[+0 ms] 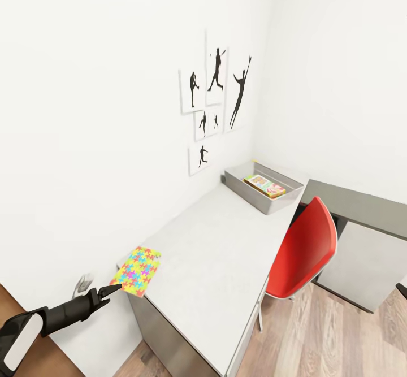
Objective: Put all the toys in the child's room - the three board games (two on the bed and one on the table), the two jigsaw puzzles on the table, and the tennis ball on the table - inside the toy box on the table in the child's room.
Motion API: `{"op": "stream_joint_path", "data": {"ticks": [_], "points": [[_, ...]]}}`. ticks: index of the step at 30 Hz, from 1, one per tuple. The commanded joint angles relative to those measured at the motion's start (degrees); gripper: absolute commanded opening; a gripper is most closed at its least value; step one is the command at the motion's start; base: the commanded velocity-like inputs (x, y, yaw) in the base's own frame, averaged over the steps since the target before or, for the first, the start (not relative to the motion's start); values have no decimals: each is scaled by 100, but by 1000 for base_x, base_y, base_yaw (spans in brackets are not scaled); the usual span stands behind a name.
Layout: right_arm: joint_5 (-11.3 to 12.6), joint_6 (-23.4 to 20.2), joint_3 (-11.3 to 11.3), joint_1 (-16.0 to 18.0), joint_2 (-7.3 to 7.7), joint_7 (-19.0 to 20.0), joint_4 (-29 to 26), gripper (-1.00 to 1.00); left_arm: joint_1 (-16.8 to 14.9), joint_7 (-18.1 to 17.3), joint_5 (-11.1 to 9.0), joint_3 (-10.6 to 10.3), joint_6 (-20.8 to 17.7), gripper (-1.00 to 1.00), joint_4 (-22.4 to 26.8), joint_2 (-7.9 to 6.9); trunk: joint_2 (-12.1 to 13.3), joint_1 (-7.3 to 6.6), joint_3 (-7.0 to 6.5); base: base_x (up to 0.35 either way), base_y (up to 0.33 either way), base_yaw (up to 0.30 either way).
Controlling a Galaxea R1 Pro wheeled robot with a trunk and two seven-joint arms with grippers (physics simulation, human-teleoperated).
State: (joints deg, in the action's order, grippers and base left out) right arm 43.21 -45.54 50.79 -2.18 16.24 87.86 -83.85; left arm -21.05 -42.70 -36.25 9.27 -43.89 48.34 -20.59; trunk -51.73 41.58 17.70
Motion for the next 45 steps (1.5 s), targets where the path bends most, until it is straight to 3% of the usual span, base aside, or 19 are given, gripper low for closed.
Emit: {"op": "stream_joint_path", "data": {"ticks": [1, 11, 24, 45], "points": [[21, -60, -1, -2, 2, 3, -2, 100, -4, -10, -14, 6, -32, 100, 0, 1, -46, 24, 25, 0, 0, 0], [21, -60, -3, -2, 2, -1, -3, 100, -4, -7, -16, 7, -16, 100, 0, 57, -447, 243, 204, 0, 0, 0], [21, -56, -7, -2, -14, -6, -2, 100, -4, -1, -23, 11, 333, 100, 0, 228, -969, 529, 437, 0, 0, 0], [21, -51, -5, -2, -21, -6, -7, 100, -4, 77, -25, 22, 511, 100, -4, 240, -1811, 990, 814, 0, 0, 0]]}}
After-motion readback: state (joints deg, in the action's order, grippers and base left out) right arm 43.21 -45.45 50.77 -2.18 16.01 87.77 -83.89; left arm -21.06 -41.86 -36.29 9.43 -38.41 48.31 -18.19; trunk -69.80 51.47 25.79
